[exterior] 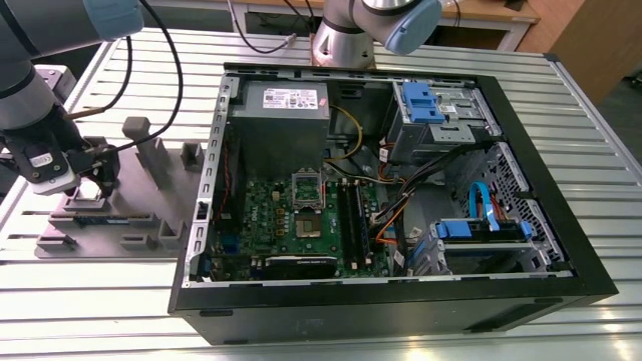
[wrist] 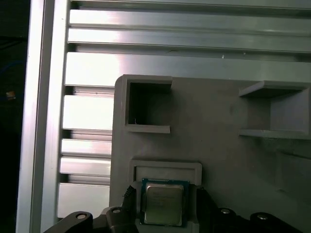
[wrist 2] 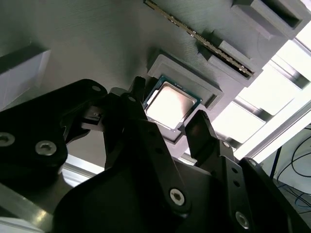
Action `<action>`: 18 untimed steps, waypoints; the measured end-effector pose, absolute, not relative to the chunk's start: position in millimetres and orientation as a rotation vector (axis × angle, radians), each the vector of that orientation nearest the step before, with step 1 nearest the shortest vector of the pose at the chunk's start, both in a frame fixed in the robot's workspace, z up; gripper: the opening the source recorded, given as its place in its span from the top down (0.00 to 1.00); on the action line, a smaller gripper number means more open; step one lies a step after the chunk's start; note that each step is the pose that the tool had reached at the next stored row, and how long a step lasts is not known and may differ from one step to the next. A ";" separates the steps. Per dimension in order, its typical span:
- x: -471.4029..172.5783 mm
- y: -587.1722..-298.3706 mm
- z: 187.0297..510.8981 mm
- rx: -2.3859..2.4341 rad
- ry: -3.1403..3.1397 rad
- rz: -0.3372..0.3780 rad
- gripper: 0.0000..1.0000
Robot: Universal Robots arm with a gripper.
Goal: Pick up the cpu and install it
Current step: 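Pick up the cpu and move it towards the insertion slot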
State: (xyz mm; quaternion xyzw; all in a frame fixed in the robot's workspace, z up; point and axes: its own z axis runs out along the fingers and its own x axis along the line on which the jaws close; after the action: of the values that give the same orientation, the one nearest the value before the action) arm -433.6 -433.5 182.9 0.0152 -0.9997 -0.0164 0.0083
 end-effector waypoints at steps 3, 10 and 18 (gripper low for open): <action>-433.6 -433.5 182.9 0.047 -3.124 -0.051 0.39; -433.6 -433.5 182.8 0.047 -3.124 -0.051 0.41; -433.6 -433.5 182.6 0.047 -3.124 -0.051 0.48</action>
State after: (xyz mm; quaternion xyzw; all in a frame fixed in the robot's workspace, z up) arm -433.6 -433.5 182.6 0.0152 -0.9997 -0.0164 0.0083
